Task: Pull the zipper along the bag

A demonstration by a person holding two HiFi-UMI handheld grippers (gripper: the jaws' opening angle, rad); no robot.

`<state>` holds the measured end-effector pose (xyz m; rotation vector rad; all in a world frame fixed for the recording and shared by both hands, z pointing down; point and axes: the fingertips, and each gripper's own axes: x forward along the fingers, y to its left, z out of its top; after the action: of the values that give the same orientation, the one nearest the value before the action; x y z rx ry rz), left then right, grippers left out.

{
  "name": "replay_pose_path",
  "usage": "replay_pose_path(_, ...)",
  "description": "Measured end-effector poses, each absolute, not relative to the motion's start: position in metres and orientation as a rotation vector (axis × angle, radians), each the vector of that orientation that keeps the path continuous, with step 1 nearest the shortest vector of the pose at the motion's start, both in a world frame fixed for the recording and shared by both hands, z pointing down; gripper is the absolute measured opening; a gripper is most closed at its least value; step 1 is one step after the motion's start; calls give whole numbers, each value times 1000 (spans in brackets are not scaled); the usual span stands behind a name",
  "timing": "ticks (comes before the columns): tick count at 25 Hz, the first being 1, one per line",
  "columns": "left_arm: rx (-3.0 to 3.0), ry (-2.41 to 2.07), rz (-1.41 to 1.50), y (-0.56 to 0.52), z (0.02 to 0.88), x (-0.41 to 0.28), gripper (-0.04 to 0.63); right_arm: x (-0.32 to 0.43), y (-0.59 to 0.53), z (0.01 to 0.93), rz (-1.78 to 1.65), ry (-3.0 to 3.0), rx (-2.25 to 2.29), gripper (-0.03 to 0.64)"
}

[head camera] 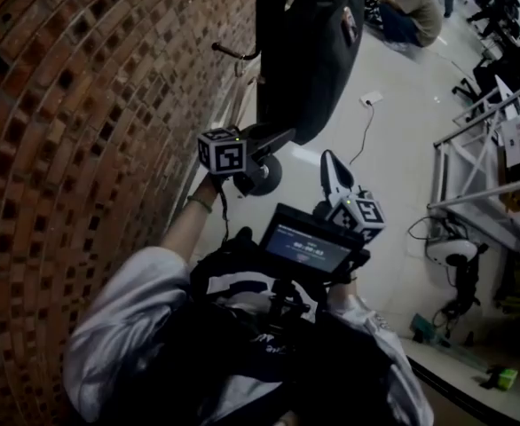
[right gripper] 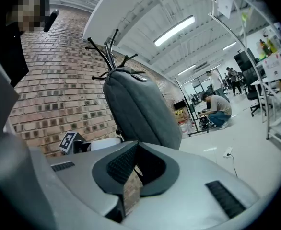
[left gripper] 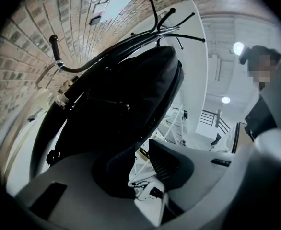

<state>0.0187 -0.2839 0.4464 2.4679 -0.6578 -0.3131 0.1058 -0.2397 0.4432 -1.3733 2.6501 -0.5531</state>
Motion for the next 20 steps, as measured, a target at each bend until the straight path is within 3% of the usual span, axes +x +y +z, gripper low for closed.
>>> replay_pose_path(20, 2544, -289, -302, -271, 428, 39, 89, 97, -248, 450, -566, 2558, -1548, 0)
